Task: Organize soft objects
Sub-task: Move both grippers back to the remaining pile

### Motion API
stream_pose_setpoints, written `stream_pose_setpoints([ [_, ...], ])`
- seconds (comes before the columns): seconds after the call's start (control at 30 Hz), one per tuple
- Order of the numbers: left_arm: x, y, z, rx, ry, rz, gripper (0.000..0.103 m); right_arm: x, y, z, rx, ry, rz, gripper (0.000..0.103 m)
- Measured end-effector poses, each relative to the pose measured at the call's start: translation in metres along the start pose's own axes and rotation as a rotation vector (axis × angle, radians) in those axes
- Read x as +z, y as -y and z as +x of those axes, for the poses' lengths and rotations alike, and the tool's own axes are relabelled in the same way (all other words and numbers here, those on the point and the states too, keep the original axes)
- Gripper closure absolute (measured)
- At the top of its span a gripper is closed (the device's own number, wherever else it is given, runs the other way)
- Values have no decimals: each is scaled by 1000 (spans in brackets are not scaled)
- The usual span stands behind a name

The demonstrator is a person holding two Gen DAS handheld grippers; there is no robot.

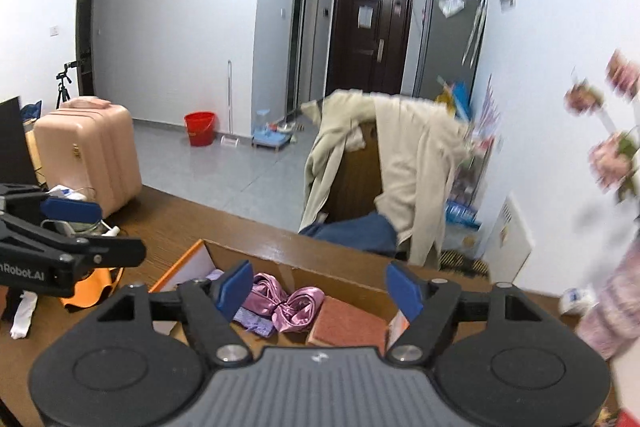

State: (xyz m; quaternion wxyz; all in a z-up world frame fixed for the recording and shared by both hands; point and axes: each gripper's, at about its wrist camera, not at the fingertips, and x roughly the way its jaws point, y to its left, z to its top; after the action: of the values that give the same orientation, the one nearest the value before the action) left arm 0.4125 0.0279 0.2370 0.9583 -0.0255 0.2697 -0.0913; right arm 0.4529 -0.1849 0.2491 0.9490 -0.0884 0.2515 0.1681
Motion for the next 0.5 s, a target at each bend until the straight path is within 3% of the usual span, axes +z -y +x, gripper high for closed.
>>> stream_pose_setpoints([
  [0.2, -21, 6, -79, 17, 83, 9, 5, -11, -23, -84, -31, 84, -79, 20],
  [0.37, -56, 12, -141, 8, 143, 32, 0, -49, -46, -142, 6, 110, -134, 13],
  [0.5, -102, 15, -174, -38, 194, 96, 0, -97, -66, -171, 57, 143, -198, 10],
])
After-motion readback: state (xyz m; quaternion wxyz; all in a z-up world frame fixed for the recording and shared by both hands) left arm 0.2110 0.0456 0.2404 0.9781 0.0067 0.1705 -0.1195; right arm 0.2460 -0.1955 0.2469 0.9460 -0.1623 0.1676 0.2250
